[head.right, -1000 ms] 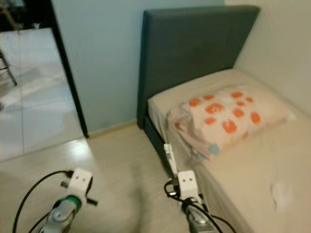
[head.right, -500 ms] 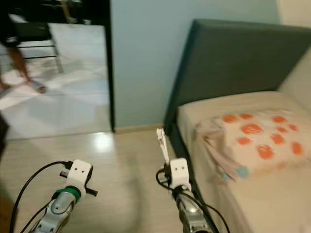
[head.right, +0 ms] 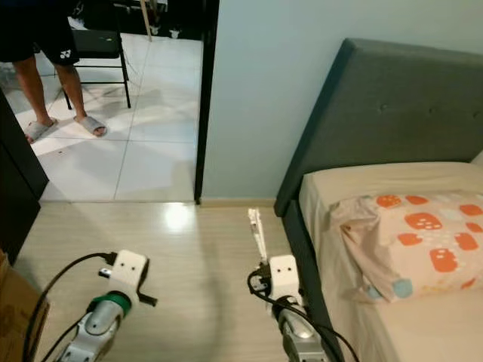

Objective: Clean up the room

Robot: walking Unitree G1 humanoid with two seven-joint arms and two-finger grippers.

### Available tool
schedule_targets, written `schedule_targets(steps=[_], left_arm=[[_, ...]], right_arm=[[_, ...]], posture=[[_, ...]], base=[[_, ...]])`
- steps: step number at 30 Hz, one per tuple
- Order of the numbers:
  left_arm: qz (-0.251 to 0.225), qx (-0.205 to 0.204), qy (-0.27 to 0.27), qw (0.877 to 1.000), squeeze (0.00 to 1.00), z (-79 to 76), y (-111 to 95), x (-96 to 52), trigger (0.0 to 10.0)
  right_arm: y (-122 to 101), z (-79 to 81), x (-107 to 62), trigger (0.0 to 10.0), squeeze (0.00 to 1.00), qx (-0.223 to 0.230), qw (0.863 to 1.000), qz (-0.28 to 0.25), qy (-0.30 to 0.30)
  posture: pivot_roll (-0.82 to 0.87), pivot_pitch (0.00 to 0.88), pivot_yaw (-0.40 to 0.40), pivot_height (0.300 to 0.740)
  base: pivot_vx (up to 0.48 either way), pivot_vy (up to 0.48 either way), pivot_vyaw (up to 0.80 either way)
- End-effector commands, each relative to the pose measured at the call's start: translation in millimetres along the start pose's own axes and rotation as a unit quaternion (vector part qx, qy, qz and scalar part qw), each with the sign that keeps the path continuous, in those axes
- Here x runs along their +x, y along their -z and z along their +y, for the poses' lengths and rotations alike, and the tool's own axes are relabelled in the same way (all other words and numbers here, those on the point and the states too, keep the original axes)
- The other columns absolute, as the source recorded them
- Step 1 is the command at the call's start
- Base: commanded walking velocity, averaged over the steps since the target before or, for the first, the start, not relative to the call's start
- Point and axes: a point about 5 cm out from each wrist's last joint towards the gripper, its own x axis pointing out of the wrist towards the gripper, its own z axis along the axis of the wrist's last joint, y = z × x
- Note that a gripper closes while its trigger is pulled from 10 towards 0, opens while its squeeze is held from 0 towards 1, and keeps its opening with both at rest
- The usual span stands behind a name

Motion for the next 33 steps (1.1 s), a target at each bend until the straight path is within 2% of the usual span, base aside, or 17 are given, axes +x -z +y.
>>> schedule_targets(steps=[1, 20, 33], left_arm=[[0.004, -0.004, 0.001, 1.000, 0.00, -1.5, 2.5, -1.1, 10.0], [0.007, -0.003, 0.001, 1.000, 0.00, -1.1, 5.1, -2.1, 10.0], [0.012, -0.002, 0.003, 1.000, 0.00, -2.8, 6.1, -1.7, 10.0]], right_arm=[[8.2, -3.9, -4.7, 10.0, 0.00, 0.003, 1.000, 0.015, 0.007], [10.1, -3.5, -5.4, 10.0, 0.00, -0.020, 1.000, 0.022, 0.003], [10.8, -4.7, -5.7, 10.0, 0.00, -0.029, 0.999, 0.024, 0.001]], posture=[[0.05, 0.000, -0.059, 0.726], [0.05, 0.000, -0.061, 0.726], [0.05, 0.000, -0.064, 0.726]], base=[[0.368, 0.307, 0.00], [0.356, 0.312, 0.00], [0.000, 0.000, 0.79]])
